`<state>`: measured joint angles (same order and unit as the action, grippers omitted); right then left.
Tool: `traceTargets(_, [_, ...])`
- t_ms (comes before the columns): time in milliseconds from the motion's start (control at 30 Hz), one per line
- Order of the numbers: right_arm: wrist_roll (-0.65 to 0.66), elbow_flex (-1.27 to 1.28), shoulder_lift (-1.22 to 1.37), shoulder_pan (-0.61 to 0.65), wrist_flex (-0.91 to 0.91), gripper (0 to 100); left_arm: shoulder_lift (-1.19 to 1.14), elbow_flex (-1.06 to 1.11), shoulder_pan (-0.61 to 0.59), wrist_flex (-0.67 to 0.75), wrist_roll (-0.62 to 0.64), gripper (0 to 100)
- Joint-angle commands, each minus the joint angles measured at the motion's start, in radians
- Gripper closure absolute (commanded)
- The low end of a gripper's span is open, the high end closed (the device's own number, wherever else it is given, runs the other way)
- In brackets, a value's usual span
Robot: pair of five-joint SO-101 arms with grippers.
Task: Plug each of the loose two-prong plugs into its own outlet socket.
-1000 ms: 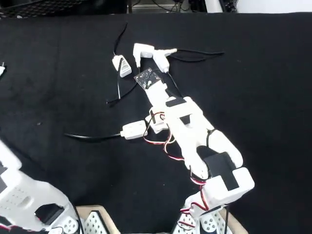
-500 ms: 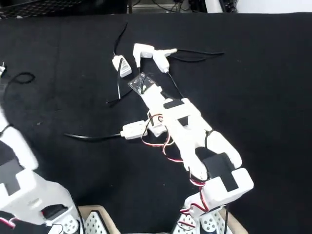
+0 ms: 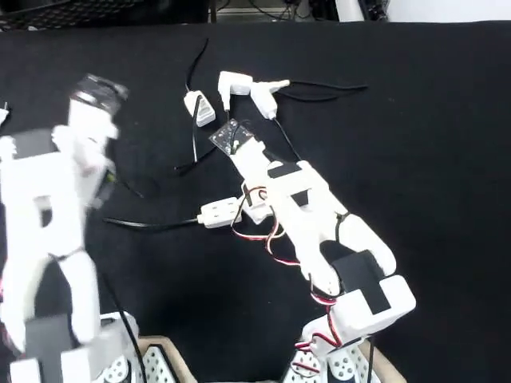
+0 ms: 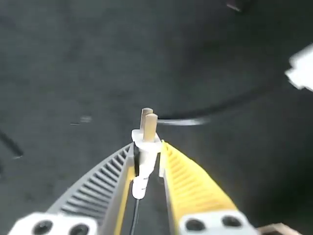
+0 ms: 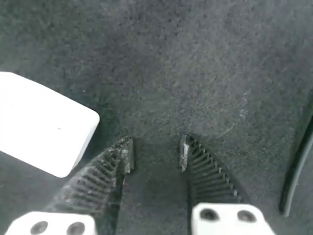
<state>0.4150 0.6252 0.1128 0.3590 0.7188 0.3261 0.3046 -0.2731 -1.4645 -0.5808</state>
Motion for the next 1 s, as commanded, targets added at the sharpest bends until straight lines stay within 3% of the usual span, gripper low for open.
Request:
traceTargets(0, [0.006, 0.004, -0.036, 0.021, 0.0, 84.6, 0.226, 0.223, 0.148, -0.003, 0.011, 97])
traceTargets(133, [0.006, 0.004, -0.036, 0.02, 0.0, 84.6, 0.405, 0.473, 0.237, 0.032, 0.011, 97])
traceTargets(267, [0.006, 0.004, -0.036, 0.02, 0.0, 84.6, 0.549, 0.719, 0.265, 0.252, 0.003, 96])
traceTargets(367, [0.006, 0.004, -0.036, 0.02, 0.0, 84.6, 0.612, 0.829, 0.3, 0.365, 0.003, 89])
traceTargets(500, [0.006, 0.004, -0.036, 0.02, 0.0, 84.6, 0.631, 0.86, 0.337, 0.394, 0.009, 78])
traceTargets(833, [0.006, 0.004, -0.036, 0.02, 0.0, 84.6, 0.631, 0.808, 0.343, 0.359, 0.04, 78])
traceTargets(967, [0.006, 0.004, -0.036, 0.02, 0.0, 84.6, 0.631, 0.88, 0.344, 0.399, 0.037, 78])
